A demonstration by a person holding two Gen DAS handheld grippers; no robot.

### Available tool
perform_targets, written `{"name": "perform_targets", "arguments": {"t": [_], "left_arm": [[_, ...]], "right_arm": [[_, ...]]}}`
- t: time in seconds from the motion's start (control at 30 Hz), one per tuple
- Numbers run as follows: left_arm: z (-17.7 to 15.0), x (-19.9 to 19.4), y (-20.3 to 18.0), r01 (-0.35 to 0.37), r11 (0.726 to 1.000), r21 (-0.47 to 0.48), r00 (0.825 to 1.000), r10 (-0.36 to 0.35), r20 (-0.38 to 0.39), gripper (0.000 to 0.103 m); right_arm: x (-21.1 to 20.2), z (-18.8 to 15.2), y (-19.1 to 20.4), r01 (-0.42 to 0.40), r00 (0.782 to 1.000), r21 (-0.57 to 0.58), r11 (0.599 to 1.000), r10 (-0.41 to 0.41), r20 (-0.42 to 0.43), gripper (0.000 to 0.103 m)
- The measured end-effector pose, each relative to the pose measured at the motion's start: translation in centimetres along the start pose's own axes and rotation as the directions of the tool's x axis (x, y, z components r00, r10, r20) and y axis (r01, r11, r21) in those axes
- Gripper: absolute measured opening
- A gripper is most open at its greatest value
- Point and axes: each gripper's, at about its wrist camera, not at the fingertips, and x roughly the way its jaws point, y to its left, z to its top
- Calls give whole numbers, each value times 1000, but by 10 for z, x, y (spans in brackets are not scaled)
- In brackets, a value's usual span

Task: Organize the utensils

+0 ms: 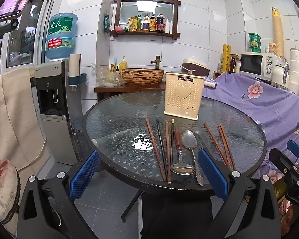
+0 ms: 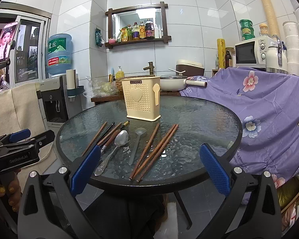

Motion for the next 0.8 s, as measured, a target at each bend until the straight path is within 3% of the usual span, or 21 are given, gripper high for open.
{"name": "perform_targets", "arguments": {"t": [0.8], "left_arm": [[-1,-2,0,5,1000,5,1000,-5,-1,97]], "right_arm": [[-1,0,0,-3,1000,1,1000,3,-1,98]]}}
